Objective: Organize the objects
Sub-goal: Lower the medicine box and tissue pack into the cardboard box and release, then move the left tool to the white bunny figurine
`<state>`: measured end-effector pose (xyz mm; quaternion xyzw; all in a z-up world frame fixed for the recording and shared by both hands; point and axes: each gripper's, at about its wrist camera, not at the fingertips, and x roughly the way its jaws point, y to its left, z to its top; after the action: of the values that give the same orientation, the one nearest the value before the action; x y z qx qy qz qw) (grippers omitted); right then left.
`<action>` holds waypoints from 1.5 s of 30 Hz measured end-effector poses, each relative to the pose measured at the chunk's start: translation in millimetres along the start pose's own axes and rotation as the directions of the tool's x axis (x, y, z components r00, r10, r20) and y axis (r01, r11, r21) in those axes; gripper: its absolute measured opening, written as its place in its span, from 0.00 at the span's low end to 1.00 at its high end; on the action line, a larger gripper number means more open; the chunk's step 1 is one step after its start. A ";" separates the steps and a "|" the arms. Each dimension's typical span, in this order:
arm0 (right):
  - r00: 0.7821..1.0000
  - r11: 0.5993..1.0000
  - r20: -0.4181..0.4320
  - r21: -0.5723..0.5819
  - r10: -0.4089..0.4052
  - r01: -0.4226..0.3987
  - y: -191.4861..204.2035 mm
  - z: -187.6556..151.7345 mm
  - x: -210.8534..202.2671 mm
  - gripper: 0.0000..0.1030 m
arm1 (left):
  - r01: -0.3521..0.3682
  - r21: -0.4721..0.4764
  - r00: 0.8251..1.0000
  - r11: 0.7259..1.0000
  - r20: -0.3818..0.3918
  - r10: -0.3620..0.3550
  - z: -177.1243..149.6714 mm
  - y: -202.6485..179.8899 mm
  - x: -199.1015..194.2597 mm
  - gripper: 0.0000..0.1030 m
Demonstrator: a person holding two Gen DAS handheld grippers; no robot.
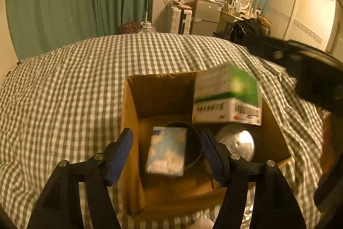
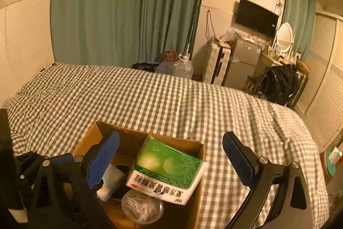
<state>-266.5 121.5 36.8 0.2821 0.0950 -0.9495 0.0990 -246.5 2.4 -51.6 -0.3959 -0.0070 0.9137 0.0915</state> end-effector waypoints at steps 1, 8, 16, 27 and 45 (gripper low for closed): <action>1.000 1.000 0.006 -0.002 0.001 -0.001 -1.8 3.5 -8.1 0.95 | -0.010 -0.002 1.000 1.000 0.006 0.010 -0.6 0.4 -8.4 0.68; 0.999 0.999 0.036 -0.029 -0.024 0.025 -5.8 5.5 -82.3 0.95 | -0.042 -0.006 0.996 0.999 0.080 0.043 -7.8 -7.5 -68.3 0.77; 0.999 0.999 0.024 -0.023 -0.024 0.025 -10.9 -28.3 -151.9 0.95 | -0.063 -0.038 0.993 0.997 0.101 0.066 -35.4 -6.9 -114.7 0.79; 0.998 1.000 -0.069 0.012 -0.014 0.015 7.0 -108.2 -179.1 0.95 | -0.107 -0.060 0.989 0.992 0.100 0.113 -87.9 -11.0 -128.4 0.84; 0.928 0.998 -0.369 0.009 -0.050 0.057 23.2 -215.0 -96.4 0.95 | -0.071 0.027 0.997 0.997 -0.027 0.071 -164.8 -26.4 -50.6 0.84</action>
<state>-70.6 162.9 -89.6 0.4533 0.1102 -0.8831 0.0506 -88.9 9.8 -126.0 -0.4074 0.0202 0.9108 0.0643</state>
